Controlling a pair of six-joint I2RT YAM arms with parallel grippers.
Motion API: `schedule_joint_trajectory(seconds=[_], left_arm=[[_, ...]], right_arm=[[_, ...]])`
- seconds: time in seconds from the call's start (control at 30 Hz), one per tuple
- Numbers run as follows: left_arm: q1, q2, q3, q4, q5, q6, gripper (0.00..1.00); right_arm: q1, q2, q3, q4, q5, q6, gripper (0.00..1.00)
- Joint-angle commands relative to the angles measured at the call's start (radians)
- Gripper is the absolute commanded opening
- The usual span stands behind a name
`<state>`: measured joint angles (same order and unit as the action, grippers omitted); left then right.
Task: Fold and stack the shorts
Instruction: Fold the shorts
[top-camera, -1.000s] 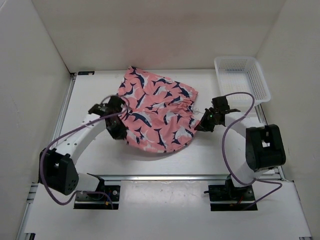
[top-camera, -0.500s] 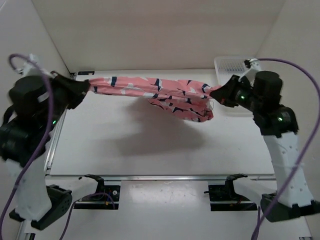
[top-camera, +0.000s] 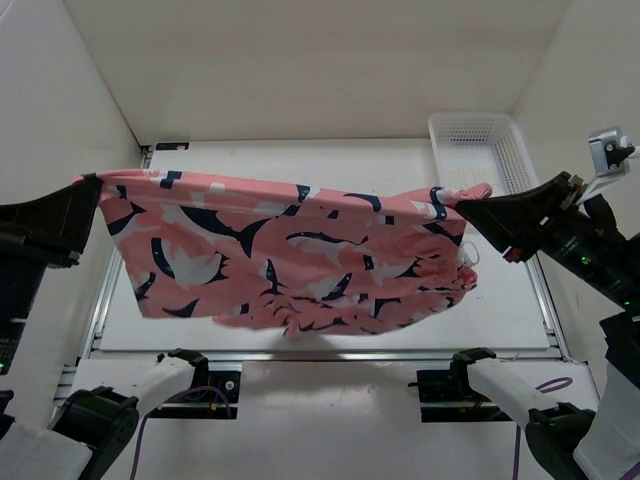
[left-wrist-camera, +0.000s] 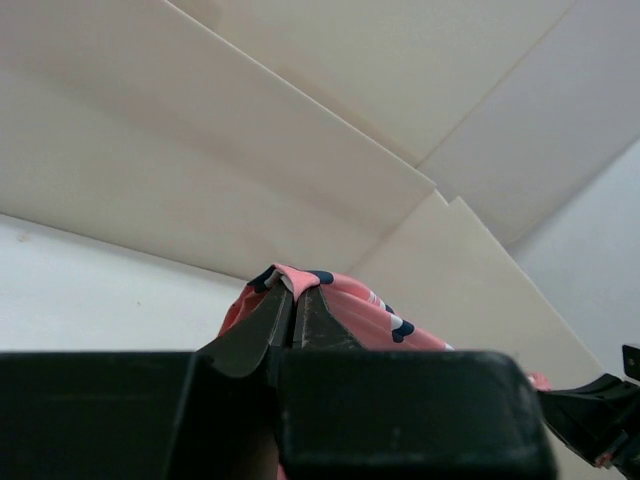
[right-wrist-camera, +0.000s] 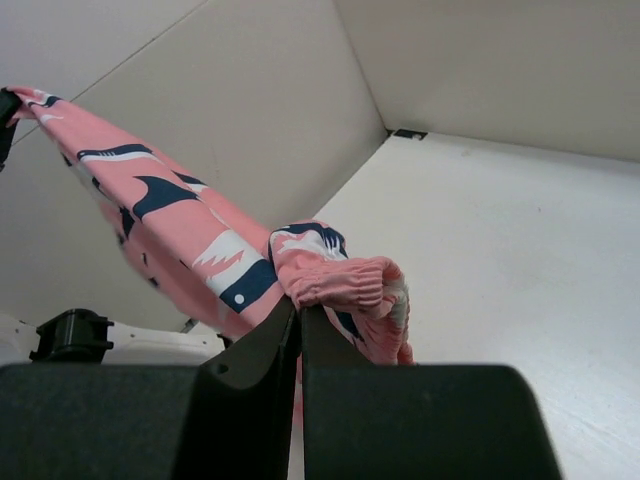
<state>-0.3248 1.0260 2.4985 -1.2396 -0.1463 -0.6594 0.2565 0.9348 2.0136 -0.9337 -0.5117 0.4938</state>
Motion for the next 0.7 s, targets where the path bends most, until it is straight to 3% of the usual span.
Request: schedule_joint_trajectory(seconds=[0.0, 0.13, 0.3, 0.53, 0.67], left_arm=[[0.01, 0.052, -0.019, 0.127, -0.308, 0.098, 0.1], [0.01, 0.188, -0.072, 0.183, -0.374, 0.132, 0.1], [0.029, 0.393, -0.092, 0.235, -0.377, 0.175, 0.1], [0.108, 0.787, -0.02, 0.244, -0.256, 0.211, 0.1], [0.177, 1.023, 0.023, 0.253, -0.182, 0.224, 0.1]], right_arm=[[-0.023, 0.019, -0.053, -0.106, 0.196, 0.0, 0.01], [-0.023, 0.074, -0.165, -0.094, 0.303, 0.009, 0.01], [-0.023, 0.151, -0.387, 0.085, 0.458, 0.009, 0.01], [-0.045, 0.484, -0.573, 0.292, 0.492, -0.003, 0.01], [-0.063, 0.755, -0.528, 0.371, 0.489, 0.008, 0.01]])
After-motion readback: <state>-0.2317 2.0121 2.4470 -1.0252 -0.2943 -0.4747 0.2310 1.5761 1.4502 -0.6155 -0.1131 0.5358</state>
